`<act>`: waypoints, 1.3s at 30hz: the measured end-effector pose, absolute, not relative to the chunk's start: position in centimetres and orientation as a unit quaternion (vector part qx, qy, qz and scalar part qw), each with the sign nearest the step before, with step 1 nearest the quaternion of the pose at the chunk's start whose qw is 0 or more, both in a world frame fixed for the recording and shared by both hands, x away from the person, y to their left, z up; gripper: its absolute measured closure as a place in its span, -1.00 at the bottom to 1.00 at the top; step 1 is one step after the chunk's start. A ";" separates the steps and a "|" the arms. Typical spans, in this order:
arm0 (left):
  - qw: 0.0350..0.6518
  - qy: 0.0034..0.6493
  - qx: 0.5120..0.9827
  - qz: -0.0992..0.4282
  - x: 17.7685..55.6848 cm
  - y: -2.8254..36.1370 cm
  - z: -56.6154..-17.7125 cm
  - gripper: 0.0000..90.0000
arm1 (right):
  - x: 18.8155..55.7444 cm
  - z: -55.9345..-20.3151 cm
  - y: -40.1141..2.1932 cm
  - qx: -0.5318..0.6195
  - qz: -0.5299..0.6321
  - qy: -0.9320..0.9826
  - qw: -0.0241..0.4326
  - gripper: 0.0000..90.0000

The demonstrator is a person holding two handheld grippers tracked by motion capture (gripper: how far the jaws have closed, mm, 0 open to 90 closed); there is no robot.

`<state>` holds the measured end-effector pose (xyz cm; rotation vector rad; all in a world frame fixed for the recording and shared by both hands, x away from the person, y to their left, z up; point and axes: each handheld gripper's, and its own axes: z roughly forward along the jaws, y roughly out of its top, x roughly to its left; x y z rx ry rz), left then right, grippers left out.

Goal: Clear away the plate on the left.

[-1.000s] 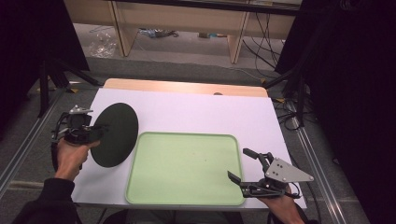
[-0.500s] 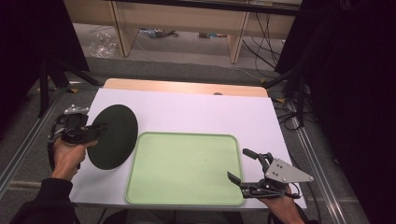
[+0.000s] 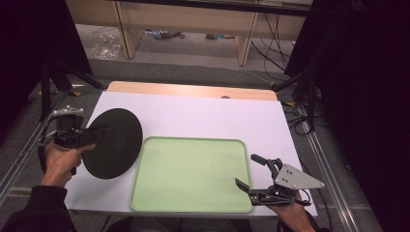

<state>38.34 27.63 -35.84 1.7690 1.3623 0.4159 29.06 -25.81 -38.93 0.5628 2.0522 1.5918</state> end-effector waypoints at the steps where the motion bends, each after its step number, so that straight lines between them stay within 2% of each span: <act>1: 0.426 0.540 0.708 0.160 38.3 27.4 -35.6 0.72 | 29.0 -38.9 -25.8 0.212 0.577 0.752 0.238 -0.63; 7: 0.460 0.510 0.716 0.123 38.0 25.7 -34.9 0.72 | 29.0 -38.9 -25.8 0.212 0.579 0.751 0.238 -0.63; 11: 0.464 0.494 0.727 0.108 37.9 24.4 -35.0 0.72 | 29.0 -38.9 -25.8 0.212 0.577 0.752 0.239 -0.63; 16: 0.465 0.480 0.741 0.065 38.2 21.4 -36.3 0.72 | 29.0 -38.9 -25.8 0.211 0.580 0.750 0.238 -0.63; 39: 0.470 0.415 0.779 -0.026 38.9 12.3 -39.0 0.72 | 29.0 -39.0 -25.7 0.211 0.579 0.749 0.242 -0.64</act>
